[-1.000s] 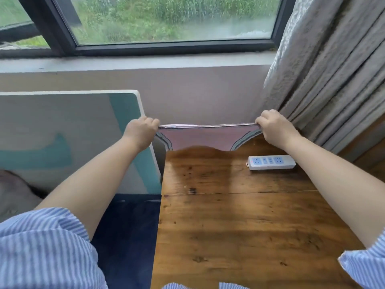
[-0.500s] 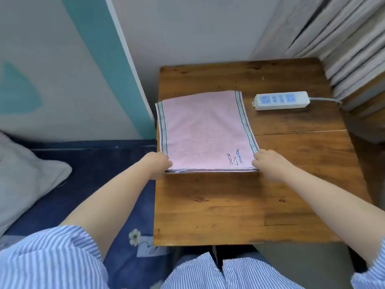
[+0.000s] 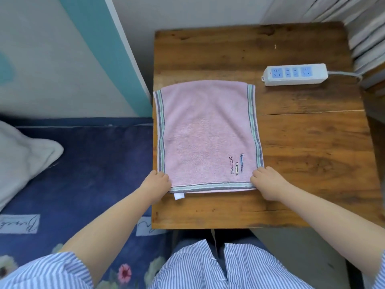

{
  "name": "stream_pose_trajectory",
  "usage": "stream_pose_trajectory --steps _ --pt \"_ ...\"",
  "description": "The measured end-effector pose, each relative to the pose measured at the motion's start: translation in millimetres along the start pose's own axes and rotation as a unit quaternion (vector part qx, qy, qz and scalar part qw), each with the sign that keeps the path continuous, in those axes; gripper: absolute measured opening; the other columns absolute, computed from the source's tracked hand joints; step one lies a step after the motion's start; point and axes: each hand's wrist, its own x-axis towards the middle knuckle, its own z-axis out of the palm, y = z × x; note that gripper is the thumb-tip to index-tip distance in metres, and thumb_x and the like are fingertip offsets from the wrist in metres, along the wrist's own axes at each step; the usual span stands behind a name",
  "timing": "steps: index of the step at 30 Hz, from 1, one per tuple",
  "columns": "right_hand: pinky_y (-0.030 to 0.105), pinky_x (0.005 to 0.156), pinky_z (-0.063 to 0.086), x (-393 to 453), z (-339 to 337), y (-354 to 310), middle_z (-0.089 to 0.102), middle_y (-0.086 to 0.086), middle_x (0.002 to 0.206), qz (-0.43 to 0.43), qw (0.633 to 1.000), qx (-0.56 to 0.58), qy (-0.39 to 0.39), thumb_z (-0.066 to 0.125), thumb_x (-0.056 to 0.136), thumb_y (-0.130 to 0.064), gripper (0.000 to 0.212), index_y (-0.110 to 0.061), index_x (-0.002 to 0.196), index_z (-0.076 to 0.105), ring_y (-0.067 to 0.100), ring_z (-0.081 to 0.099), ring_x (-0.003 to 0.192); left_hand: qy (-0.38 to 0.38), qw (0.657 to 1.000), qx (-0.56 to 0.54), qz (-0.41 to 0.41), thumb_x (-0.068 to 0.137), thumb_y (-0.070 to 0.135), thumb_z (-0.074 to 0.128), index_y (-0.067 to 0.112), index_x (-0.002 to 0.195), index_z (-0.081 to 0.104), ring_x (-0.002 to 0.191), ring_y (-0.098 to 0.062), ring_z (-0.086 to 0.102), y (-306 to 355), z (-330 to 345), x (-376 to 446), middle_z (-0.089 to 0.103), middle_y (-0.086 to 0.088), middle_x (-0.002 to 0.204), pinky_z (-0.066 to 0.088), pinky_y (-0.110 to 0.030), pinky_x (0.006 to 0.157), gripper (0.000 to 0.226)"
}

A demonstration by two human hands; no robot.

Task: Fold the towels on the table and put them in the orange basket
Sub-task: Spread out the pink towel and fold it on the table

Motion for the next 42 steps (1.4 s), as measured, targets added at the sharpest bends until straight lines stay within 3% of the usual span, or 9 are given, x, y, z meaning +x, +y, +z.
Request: stream_pose_trajectory --steps 4,7,12,14,17,26,31,36,42 --pt "0.031 0.081 0.040 7.5 -18.1 12.1 0.058 0.010 0.110 -0.033 0.999 0.031 0.008 0.039 0.090 -0.031 0.033 -0.008 0.104 0.057 0.022 0.052 0.105 -0.063 0.997 -0.040 0.026 0.085 0.000 0.042 0.010 0.114 0.052 0.102 -0.026 0.051 -12.1 -17.9 6.5 0.053 -0.007 0.108 0.035 -0.031 0.077 0.032" --pt "0.031 0.073 0.039 24.2 -45.8 27.1 0.061 0.015 0.098 -0.013 0.985 0.102 0.141 0.042 0.092 -0.022 0.028 0.000 0.094 0.060 0.024 0.055 0.097 0.009 0.995 -0.092 -0.026 0.083 -0.003 0.040 0.008 0.091 0.050 0.075 -0.022 0.044 -32.5 -47.8 21.2 0.038 -0.001 0.072 0.036 -0.031 0.064 0.016" --pt "0.040 0.054 0.052 71.0 -93.5 41.2 0.063 0.027 0.072 0.007 0.925 0.171 0.338 0.071 0.052 0.017 0.019 0.011 0.067 0.062 0.040 0.064 0.068 0.214 0.915 -0.301 -0.161 0.088 -0.002 0.036 0.001 0.115 0.052 0.108 -0.030 0.048 -59.6 -95.2 70.7 0.050 -0.013 0.121 0.042 -0.037 0.078 0.031" --pt "0.052 0.075 0.053 101.4 -105.0 41.2 0.062 0.035 0.098 0.018 0.908 0.220 0.356 0.064 0.062 0.017 0.028 0.012 0.090 0.064 0.049 0.060 0.092 0.268 0.870 -0.366 -0.193 0.092 0.003 0.035 0.001 0.129 0.044 0.124 -0.028 0.040 -63.7 -105.9 96.4 0.042 -0.014 0.137 0.037 -0.036 0.095 0.038" --pt "0.040 0.116 0.008 139.2 -113.2 37.5 0.017 0.016 0.152 0.046 0.910 0.271 0.311 0.042 0.092 -0.011 0.051 -0.002 0.140 0.028 0.031 0.013 0.142 0.290 0.841 -0.396 -0.227 0.097 0.015 0.032 0.007 0.143 0.026 0.142 -0.022 0.017 -62.0 -108.7 127.2 0.019 -0.010 0.154 0.015 -0.032 0.113 0.047" --pt "0.016 0.099 -0.030 159.8 -89.6 61.0 -0.025 -0.004 0.140 0.030 0.941 0.210 0.262 0.016 0.093 -0.044 0.061 -0.016 0.141 -0.009 0.012 -0.028 0.129 0.282 0.878 -0.323 -0.214 0.079 0.061 0.007 0.029 0.145 0.019 0.145 -0.020 -0.003 -85.5 -60.4 138.6 0.007 0.001 0.156 -0.012 -0.032 0.111 0.074" --pt "0.017 0.100 -0.024 155.0 -81.9 105.9 -0.030 -0.004 0.140 0.087 0.943 0.214 0.239 -0.004 0.085 -0.048 0.054 -0.024 0.130 -0.023 0.010 -0.029 0.130 0.272 0.894 -0.305 -0.185 0.074 0.063 0.002 0.032 0.144 0.020 0.143 -0.019 -0.008 -105.1 -60.7 138.0 0.005 0.002 0.156 -0.012 -0.030 0.110 0.078" --pt "0.034 0.115 -0.002 156.0 -98.7 129.6 0.009 0.009 0.155 0.167 0.898 0.252 0.319 0.035 0.095 -0.021 0.056 -0.008 0.145 0.013 0.022 0.001 0.144 0.288 0.882 -0.320 -0.193 0.075 0.059 0.001 0.025 0.142 0.031 0.145 -0.025 0.001 -102.6 -75.8 134.4 0.013 -0.004 0.156 -0.004 -0.037 0.113 0.081" --pt "0.037 0.075 0.039 158.1 -136.6 164.1 0.053 0.015 0.092 0.205 0.905 0.239 0.284 0.047 0.084 -0.003 0.013 0.001 0.085 0.059 0.031 0.046 0.091 0.320 0.857 -0.347 -0.208 0.096 0.038 0.035 0.019 0.146 0.022 0.145 -0.022 -0.003 -100.5 -110.0 161.7 0.006 -0.005 0.157 -0.004 -0.038 0.114 0.055"
